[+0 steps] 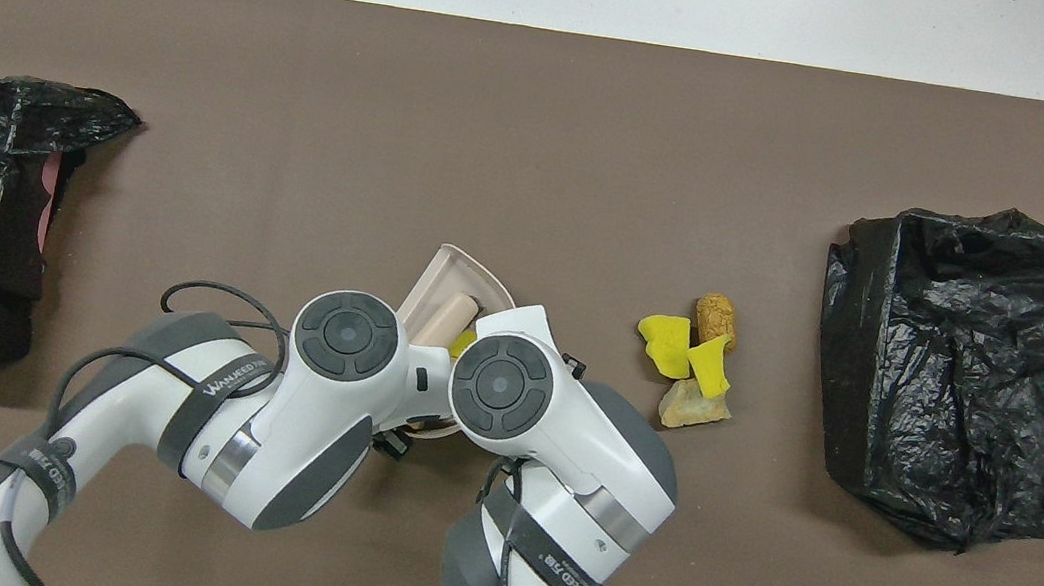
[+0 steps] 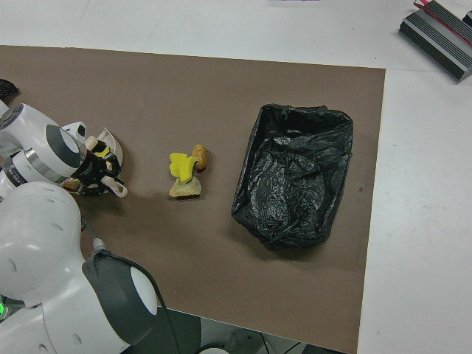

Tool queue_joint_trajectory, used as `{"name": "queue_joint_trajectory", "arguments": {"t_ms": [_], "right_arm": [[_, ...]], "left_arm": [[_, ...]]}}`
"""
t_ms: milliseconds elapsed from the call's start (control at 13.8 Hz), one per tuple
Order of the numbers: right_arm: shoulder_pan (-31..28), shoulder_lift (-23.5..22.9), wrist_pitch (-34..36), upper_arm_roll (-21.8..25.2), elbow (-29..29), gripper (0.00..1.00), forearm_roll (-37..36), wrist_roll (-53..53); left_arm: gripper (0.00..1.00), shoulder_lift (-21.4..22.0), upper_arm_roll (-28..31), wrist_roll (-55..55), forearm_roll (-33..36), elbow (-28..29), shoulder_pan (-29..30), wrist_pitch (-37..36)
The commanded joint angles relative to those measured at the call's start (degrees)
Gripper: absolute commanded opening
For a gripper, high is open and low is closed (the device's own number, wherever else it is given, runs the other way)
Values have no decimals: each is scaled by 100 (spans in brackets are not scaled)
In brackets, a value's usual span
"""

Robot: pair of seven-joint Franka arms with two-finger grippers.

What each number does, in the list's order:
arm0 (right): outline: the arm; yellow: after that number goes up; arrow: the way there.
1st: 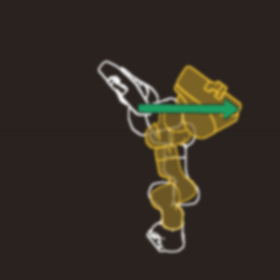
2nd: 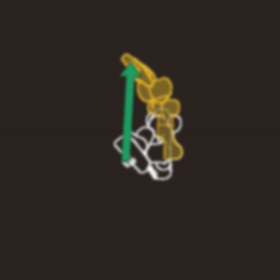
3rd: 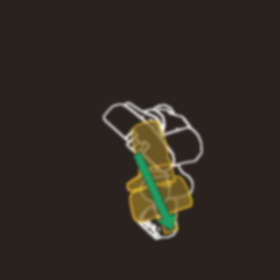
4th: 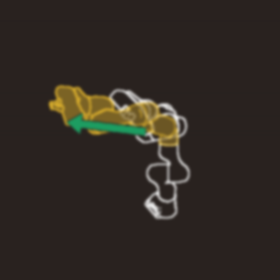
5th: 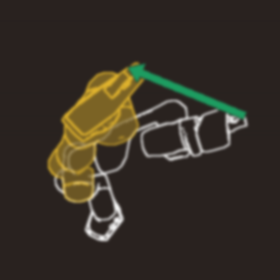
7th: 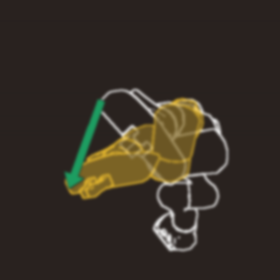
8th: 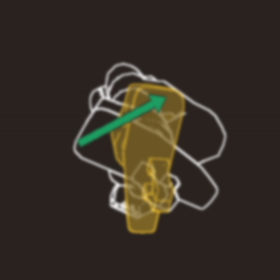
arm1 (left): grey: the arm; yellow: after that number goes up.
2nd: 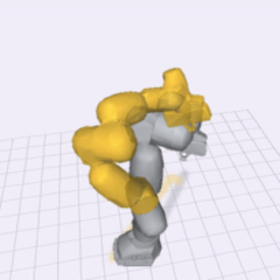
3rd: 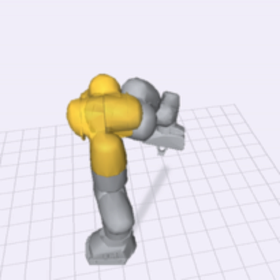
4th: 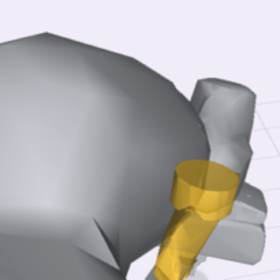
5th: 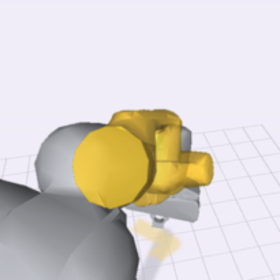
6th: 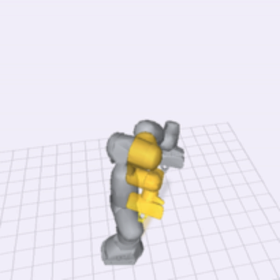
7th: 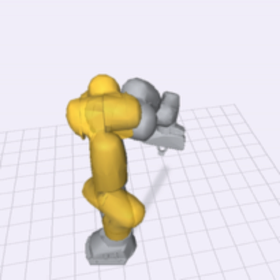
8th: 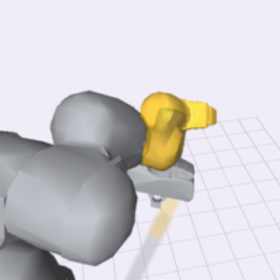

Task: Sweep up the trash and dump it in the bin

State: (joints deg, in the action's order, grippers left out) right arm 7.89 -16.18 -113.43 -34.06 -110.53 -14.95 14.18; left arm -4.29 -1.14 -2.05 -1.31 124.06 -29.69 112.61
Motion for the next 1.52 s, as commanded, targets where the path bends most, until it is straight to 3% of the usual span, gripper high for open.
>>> {"name": "queue_joint_trajectory", "arguments": {"t_ms": [0,217,507,797,1014,1159,1449], "right_arm": [[-86,124,154,-83,-118,0,-105,76],[-165,290,409,-74,-65,0,-35,85],[-315,1080,918,170,-47,0,272,426],[-315,1889,1516,1329,40,0,782,1514],[-306,2216,1955,2716,93,0,827,3304],[-315,2251,1904,3570,67,0,749,4439],[-332,2199,1221,4828,32,0,-32,6136]], "left_arm": [[0,288,-9,-85,-123,-224,559,-720],[0,551,8,-68,-150,-251,692,-890],[0,683,8,292,-150,-32,877,-890],[0,1052,-53,1556,-150,469,466,-723],[0,1526,-62,2382,-159,1144,-70,-408],[0,1807,-71,2821,-333,1584,-492,-83],[0,1774,-62,3693,-632,2050,-1284,777]]}}
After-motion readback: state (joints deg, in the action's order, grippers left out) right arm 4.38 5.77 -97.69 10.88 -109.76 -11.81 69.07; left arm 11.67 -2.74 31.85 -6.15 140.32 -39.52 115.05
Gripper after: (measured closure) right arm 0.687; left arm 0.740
